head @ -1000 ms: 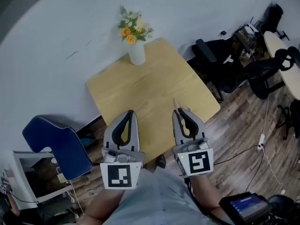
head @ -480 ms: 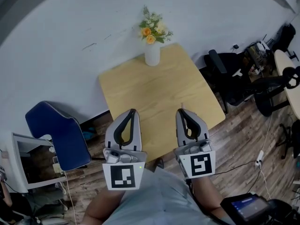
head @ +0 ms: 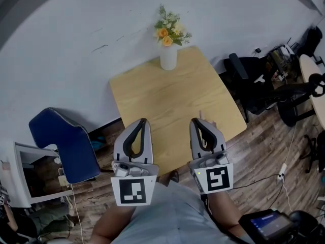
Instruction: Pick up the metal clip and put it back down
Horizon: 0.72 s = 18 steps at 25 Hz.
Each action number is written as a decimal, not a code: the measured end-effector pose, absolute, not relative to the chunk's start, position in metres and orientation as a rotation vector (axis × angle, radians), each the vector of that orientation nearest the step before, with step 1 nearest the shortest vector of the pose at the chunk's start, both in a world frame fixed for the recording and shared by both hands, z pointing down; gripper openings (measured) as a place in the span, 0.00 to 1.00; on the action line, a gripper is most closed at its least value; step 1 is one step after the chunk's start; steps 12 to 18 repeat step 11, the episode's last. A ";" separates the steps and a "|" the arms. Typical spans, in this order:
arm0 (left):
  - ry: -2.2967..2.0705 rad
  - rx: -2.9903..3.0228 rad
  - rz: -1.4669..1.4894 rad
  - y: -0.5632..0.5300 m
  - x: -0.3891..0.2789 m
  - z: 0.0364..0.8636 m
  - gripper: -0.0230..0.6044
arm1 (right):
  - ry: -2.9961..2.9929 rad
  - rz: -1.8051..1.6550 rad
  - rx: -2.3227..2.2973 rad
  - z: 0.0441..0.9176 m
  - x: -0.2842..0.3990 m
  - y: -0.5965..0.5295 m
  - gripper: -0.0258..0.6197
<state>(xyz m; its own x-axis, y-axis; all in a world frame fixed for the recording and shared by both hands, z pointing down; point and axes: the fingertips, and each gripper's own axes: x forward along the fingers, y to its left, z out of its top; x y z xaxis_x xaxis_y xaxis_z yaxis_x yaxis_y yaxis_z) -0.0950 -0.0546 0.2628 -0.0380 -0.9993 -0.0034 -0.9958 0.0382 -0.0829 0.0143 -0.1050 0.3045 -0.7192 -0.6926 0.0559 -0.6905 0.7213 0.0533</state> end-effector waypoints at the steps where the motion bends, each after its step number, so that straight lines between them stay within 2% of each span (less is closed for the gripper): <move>1: 2.222 -2.138 -0.091 -0.054 -0.096 0.263 0.07 | -2.832 -0.037 1.142 0.308 0.014 -0.104 0.11; 18: 2.214 -2.148 -0.091 -0.051 -0.101 0.266 0.07 | -2.873 -0.068 1.148 0.301 0.003 -0.102 0.11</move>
